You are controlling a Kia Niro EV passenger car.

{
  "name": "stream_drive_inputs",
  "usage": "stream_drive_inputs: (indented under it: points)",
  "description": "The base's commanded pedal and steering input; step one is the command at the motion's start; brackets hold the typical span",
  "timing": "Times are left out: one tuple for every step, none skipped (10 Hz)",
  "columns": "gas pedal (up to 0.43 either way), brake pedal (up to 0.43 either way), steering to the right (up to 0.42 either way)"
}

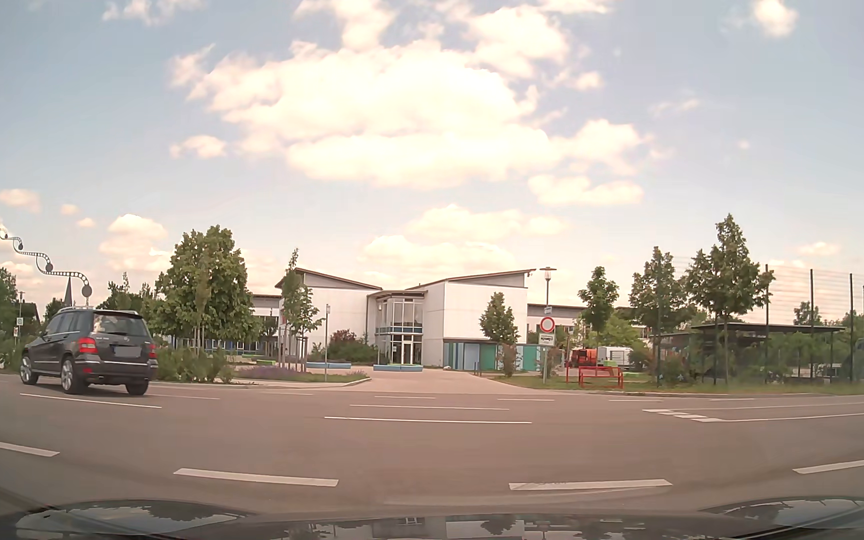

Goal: Follow the waypoints while adhering to traffic rules and regulations

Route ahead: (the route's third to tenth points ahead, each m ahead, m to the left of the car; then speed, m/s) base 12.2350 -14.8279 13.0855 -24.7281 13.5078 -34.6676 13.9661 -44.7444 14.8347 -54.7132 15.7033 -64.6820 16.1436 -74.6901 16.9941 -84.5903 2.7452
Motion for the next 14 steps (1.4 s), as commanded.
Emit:
stream_drive_inputs:
  points:
    - [0.268,0.012,0.249]
    - [0.28,0.012,0.271]
    - [0.28,0.012,0.295]
    - [0.28,0.012,0.33]
    - [0.28,0.012,0.364]
    - [0.28,0.012,0.394]
    - [0.28,0.012,0.425]
    - [0.28,0.018,0.459]
    - [0.28,0.012,0.49]
    - [0.28,0.012,0.518]
    - [0.28,0.012,0.528]
    - [0.28,0.012,0.53]
    - [0.28,0.012,0.53]
    - [0.28,0.012,0.53]
